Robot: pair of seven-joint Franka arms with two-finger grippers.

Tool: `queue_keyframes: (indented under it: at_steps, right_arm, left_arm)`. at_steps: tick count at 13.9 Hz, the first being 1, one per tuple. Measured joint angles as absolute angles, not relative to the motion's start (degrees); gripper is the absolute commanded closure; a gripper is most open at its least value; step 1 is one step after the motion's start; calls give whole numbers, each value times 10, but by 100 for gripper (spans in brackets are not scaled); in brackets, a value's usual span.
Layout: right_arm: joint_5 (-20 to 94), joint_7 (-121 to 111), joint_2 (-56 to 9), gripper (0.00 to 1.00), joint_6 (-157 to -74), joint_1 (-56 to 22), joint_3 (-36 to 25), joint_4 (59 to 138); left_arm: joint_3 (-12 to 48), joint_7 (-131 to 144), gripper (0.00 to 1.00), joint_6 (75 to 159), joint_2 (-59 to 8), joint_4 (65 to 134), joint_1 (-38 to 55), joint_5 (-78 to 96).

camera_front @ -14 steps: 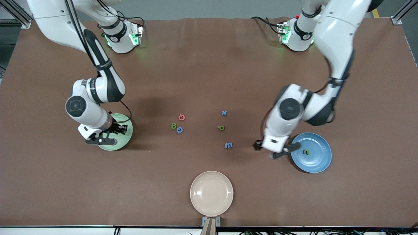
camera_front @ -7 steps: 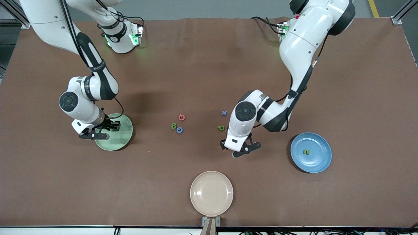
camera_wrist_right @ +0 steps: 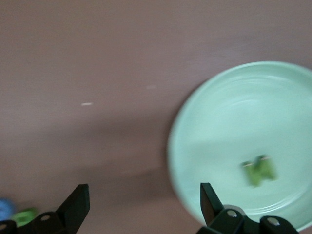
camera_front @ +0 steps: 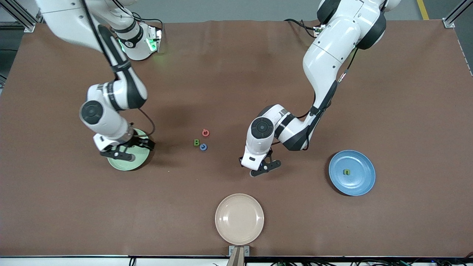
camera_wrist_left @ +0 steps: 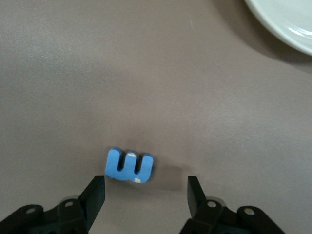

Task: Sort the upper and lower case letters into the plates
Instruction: 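Grasp the green B with the right gripper while the left gripper grasps blue m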

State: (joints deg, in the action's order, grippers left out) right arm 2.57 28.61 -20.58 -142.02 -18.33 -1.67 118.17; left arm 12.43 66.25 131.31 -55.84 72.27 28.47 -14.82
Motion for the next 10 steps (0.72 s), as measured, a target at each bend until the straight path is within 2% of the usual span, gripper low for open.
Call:
queue_keyframes:
  at_steps: [2,5,8,10]
  right_arm:
    - [28,385,-223,1,-1418,-245,-15,1146]
    - [28,441,-283,5,-1420,-287,-16,1094]
    - [28,442,-329,21,-1442,-296,-18,1079]
    - [27,442,-348,24,-1459,-299,-19,1078]
  left_arm:
    - [122,663,23,1310,-559,722,284,-148]
    - [121,663,24,1303,-559,721,283,-148]
    - [121,663,24,1300,-559,721,283,-148]
    - [119,662,25,1300,-559,721,283,-148]
